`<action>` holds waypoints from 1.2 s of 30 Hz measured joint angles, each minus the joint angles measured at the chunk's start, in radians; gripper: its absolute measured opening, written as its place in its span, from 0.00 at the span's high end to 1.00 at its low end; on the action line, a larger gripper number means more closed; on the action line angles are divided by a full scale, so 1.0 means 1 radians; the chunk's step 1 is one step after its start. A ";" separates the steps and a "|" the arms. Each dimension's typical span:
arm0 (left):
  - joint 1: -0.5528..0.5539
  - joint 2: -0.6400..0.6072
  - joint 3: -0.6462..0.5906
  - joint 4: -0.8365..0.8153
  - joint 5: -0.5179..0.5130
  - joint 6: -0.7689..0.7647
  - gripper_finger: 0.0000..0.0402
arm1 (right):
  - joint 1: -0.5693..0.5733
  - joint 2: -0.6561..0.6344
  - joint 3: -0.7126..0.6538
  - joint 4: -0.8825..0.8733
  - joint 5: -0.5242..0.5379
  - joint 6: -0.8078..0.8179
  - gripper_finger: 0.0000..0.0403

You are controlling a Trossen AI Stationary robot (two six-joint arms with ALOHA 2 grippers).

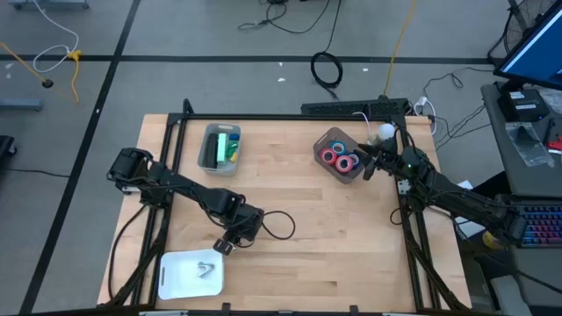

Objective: Pick and place Stapler, Stapler remover, tape
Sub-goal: Put the purple staple remover into the white bin

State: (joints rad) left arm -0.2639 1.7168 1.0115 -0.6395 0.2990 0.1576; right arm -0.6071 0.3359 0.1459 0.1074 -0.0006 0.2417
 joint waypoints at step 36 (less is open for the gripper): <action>0.000 0.000 0.000 -0.013 -0.005 -0.020 0.98 | 0.000 0.000 0.000 0.000 0.004 -0.016 0.65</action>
State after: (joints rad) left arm -0.2642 1.7168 1.0115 -0.6525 0.2939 0.1377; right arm -0.6070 0.3359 0.1459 0.1074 0.0030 0.2260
